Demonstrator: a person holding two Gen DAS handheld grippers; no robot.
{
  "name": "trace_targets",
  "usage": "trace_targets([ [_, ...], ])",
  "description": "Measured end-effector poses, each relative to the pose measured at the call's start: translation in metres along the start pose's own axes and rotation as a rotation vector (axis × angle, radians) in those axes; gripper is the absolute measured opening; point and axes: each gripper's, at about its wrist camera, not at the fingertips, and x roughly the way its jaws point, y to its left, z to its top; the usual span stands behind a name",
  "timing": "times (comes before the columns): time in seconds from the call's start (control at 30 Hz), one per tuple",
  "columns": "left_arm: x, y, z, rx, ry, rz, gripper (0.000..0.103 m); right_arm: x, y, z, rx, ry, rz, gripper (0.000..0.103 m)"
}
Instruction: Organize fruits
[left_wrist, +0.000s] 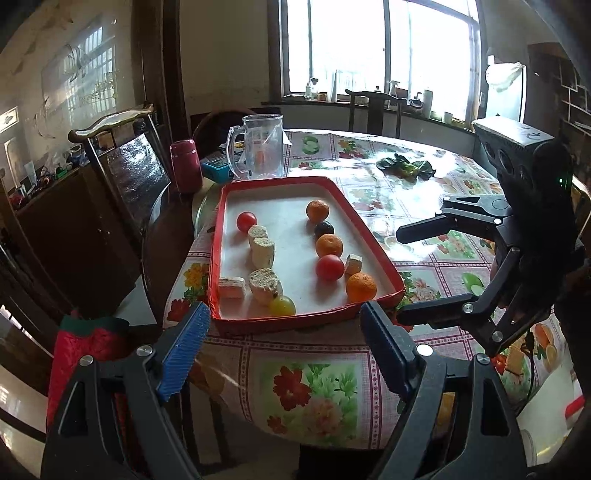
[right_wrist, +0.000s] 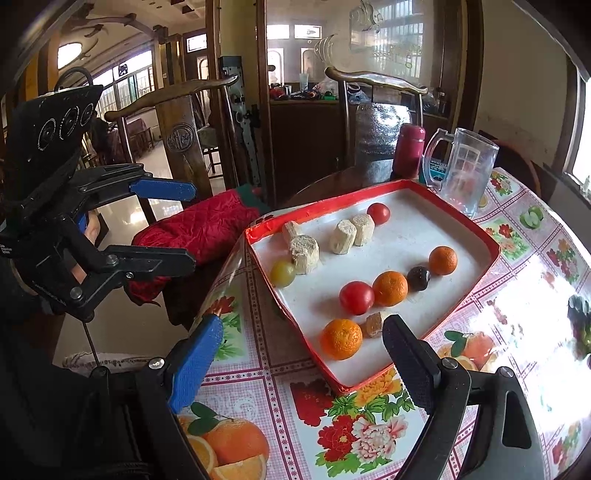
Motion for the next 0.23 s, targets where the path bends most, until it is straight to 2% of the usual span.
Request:
trace_targets([
  [0.13, 0.001, -0.002, 0.004, -0.004, 0.006, -0.009, 0.084, -0.006, -0.005, -0.005, 0.035, 0.006, -0.039, 0.089],
  [0.23, 0.007, -0.009, 0.010, 0.001, 0.030, -0.023, 0.084, -0.022, -0.021, -0.020, 0.122, 0.025, -0.170, 0.089],
])
